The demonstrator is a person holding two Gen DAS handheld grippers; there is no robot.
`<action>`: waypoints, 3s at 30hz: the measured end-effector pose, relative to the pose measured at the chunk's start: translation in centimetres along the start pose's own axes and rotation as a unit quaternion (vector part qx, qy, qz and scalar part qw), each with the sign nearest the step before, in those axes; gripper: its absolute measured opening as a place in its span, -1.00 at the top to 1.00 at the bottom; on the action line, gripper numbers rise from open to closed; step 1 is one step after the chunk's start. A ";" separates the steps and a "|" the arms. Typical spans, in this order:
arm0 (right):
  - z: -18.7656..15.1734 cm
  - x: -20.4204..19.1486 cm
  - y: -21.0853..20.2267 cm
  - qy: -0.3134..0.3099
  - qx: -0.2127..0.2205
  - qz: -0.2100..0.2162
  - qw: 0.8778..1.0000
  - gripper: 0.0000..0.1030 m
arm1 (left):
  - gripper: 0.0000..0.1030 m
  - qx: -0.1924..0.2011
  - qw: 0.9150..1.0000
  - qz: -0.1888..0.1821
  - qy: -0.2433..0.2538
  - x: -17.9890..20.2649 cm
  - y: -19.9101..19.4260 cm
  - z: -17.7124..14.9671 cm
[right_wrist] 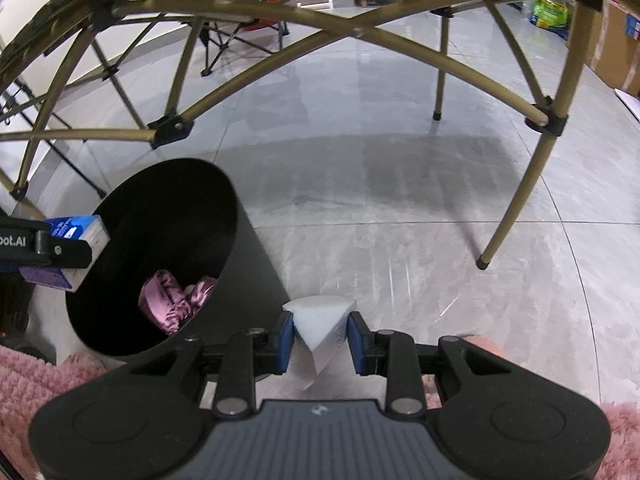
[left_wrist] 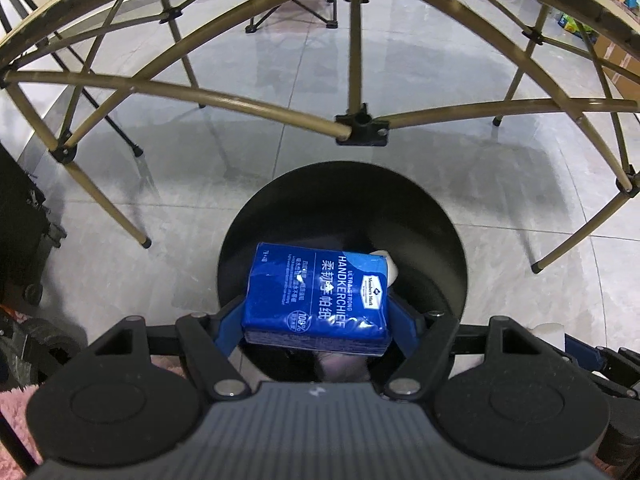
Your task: Collect trash
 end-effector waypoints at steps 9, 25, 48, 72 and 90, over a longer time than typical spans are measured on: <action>0.1 0.8 0.2 0.011 0.001 -0.010 1.000 0.46 | -0.44 0.002 1.000 -0.004 0.001 1.4 0.6 1.1; 0.6 -0.5 -0.2 -0.005 0.007 0.001 1.000 0.45 | -1.00 0.013 1.000 0.005 -0.025 -0.2 0.0 1.3; 4.2 -12.4 -1.9 -0.094 0.046 0.070 0.992 0.46 | -1.00 0.043 0.994 0.046 -0.090 -10.7 -2.5 -0.5; 5.0 -16.8 0.9 -0.100 0.005 0.081 0.992 0.26 | -1.00 0.034 0.990 0.079 -0.112 -15.4 -1.8 -2.5; 5.2 -15.0 -1.5 -0.088 0.002 0.044 0.995 -1.00 | -1.00 0.074 0.991 0.072 -0.085 -14.2 -5.0 -2.6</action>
Point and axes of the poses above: each gripper's, at about its wrist camera, not at the fingertips, and y roughly the way its jaws point, x to its right, z to its top, the point moved 1 cm from there along y, roughly the way its jaws point, and after that the axes turned 9 degrees about x, right-handed, at the moved point
